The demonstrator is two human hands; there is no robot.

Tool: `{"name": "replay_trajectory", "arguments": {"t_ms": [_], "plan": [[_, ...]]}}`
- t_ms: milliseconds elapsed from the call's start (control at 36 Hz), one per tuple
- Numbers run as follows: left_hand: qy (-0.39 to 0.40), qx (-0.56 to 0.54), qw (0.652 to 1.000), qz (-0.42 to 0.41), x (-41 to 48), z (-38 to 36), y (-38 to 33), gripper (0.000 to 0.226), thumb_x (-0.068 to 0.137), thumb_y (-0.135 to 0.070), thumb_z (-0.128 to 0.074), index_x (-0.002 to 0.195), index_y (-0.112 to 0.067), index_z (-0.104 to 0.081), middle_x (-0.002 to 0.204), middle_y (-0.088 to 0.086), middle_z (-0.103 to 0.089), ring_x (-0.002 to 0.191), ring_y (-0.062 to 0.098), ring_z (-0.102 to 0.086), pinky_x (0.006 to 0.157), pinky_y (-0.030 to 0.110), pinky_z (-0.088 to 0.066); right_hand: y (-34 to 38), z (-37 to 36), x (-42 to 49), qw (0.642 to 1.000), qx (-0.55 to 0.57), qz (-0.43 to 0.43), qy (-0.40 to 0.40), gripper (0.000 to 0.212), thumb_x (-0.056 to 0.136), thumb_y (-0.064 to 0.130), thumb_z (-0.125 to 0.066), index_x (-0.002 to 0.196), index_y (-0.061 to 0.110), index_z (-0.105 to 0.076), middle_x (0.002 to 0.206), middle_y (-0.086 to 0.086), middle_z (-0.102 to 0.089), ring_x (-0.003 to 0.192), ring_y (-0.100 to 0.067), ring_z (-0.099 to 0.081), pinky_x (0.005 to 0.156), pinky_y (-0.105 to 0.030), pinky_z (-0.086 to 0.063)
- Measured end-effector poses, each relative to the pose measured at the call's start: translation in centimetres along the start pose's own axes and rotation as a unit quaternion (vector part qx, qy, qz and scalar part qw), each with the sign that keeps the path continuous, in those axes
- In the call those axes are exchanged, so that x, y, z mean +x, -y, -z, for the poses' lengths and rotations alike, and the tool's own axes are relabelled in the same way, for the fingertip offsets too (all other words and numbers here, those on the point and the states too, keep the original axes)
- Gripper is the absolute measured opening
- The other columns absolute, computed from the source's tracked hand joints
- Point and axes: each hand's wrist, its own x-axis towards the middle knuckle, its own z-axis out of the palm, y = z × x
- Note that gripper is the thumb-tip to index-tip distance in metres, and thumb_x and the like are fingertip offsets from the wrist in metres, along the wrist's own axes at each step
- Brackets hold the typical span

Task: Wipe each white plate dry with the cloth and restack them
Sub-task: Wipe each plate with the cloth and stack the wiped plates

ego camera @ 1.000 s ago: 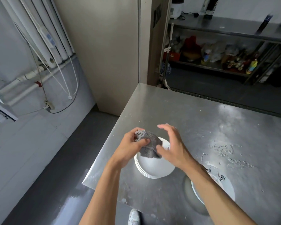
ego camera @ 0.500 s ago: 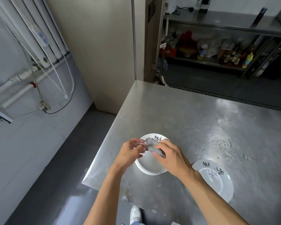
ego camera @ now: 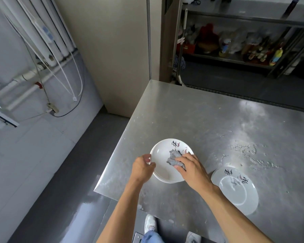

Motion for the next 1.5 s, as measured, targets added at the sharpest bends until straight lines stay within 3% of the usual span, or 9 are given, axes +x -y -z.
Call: {"name": "replay_trajectory", "arguments": {"t_ms": [83, 306, 500, 611, 778, 889, 1111, 1250, 1500], "plan": [[-0.010, -0.066, 0.997, 0.028, 0.0, -0.1, -0.1, 0.036, 0.089, -0.003, -0.062, 0.122, -0.011, -0.075, 0.113, 0.012, -0.071, 0.101, 0.033, -0.070, 0.089, 0.035, -0.054, -0.1, -0.2, 0.0, 0.999, 0.037, -0.012, -0.004, 0.032, 0.096, 0.029, -0.067, 0.126, 0.018, -0.069, 0.118, 0.006, -0.062, 0.126, -0.017, -0.048, 0.105, -0.029, -0.041], [0.012, -0.217, 0.972, 0.093, 0.0, 0.0, -0.6, 0.024, 0.089, 0.009, -0.057, 0.104, 0.005, -0.075, 0.081, 0.009, -0.059, 0.066, 0.016, -0.051, 0.063, 0.022, -0.046, -0.7, -0.4, -0.2, 0.998, 0.065, -0.020, -0.012, 0.030, 0.094, 0.028, -0.068, 0.123, 0.019, -0.070, 0.117, 0.007, -0.062, 0.122, -0.015, -0.051, 0.102, -0.026, -0.043], [0.001, -0.207, 0.975, 0.081, 0.0, -0.5, -0.3, 0.029, 0.085, 0.009, -0.059, 0.108, -0.002, -0.073, 0.075, 0.002, -0.061, 0.068, 0.019, -0.054, 0.073, 0.032, -0.046, -1.0, -0.5, -0.1, 0.997, 0.076, -0.017, -0.016, 0.027, 0.094, 0.026, -0.069, 0.119, 0.019, -0.071, 0.116, 0.007, -0.064, 0.119, -0.019, -0.054, 0.100, -0.030, -0.045], [-0.016, -0.121, 0.992, 0.044, 0.0, -0.7, -0.2, 0.030, 0.082, 0.000, -0.059, 0.102, -0.014, -0.076, 0.083, 0.001, -0.065, 0.069, 0.018, -0.056, 0.062, 0.024, -0.044, -1.1, -0.6, 0.0, 0.997, 0.071, -0.017, -0.021, 0.026, 0.094, 0.027, -0.069, 0.118, 0.019, -0.071, 0.118, 0.006, -0.064, 0.121, -0.019, -0.054, 0.100, -0.035, -0.047], [-0.030, -0.044, 0.998, 0.019, 0.4, -0.7, 0.1, 0.042, 0.091, -0.008, -0.062, 0.131, -0.015, -0.068, 0.105, 0.001, -0.067, 0.088, 0.018, -0.064, 0.079, 0.024, -0.047, -1.2, -0.6, 0.0, 0.997, 0.068, -0.022, -0.019, 0.028, 0.095, 0.029, -0.067, 0.121, 0.021, -0.071, 0.122, 0.008, -0.062, 0.122, -0.017, -0.053, 0.099, -0.034, -0.048], [-0.033, -0.060, 0.997, 0.028, 0.4, -0.5, -0.2, 0.041, 0.089, -0.006, -0.060, 0.127, -0.017, -0.072, 0.105, 0.006, -0.070, 0.091, 0.024, -0.065, 0.060, 0.014, -0.044, -1.3, -0.6, 0.0, 0.997, 0.072, -0.023, -0.012, 0.028, 0.095, 0.029, -0.067, 0.122, 0.021, -0.070, 0.121, 0.008, -0.063, 0.121, -0.017, -0.053, 0.100, -0.031, -0.046], [-0.004, -0.173, 0.984, 0.045, 0.0, -0.3, -1.1, 0.021, 0.084, 0.007, -0.058, 0.094, -0.008, -0.070, 0.086, 0.005, -0.070, 0.074, 0.020, -0.061, 0.067, 0.027, -0.047, -1.5, -0.2, 0.1, 0.996, 0.085, -0.024, 0.005, 0.030, 0.095, 0.029, -0.067, 0.124, 0.022, -0.070, 0.125, 0.010, -0.062, 0.124, -0.016, -0.054, 0.102, -0.031, -0.046], [0.043, -0.260, 0.964, 0.048, -0.3, 0.6, -1.0, 0.028, 0.081, 0.005, -0.058, 0.105, -0.006, -0.066, 0.096, 0.009, -0.074, 0.082, 0.025, -0.065, 0.086, 0.044, -0.058, -1.4, -0.3, 0.0, 0.996, 0.088, -0.025, -0.001, 0.029, 0.095, 0.029, -0.068, 0.123, 0.022, -0.070, 0.123, 0.011, -0.062, 0.123, -0.017, -0.054, 0.102, -0.033, -0.047], [0.162, -0.369, 0.913, 0.071, -0.8, 1.5, -0.9, 0.046, 0.090, 0.011, -0.054, 0.128, -0.015, -0.050, 0.107, 0.011, -0.072, 0.079, 0.028, -0.069, 0.081, 0.049, -0.063, -0.9, 0.0, -0.3, 0.996, 0.086, -0.008, 0.001, 0.038, 0.091, 0.039, -0.069, 0.127, 0.026, -0.067, 0.117, 0.016, -0.058, 0.117, -0.012, -0.055, 0.098, -0.032, -0.050]]}}
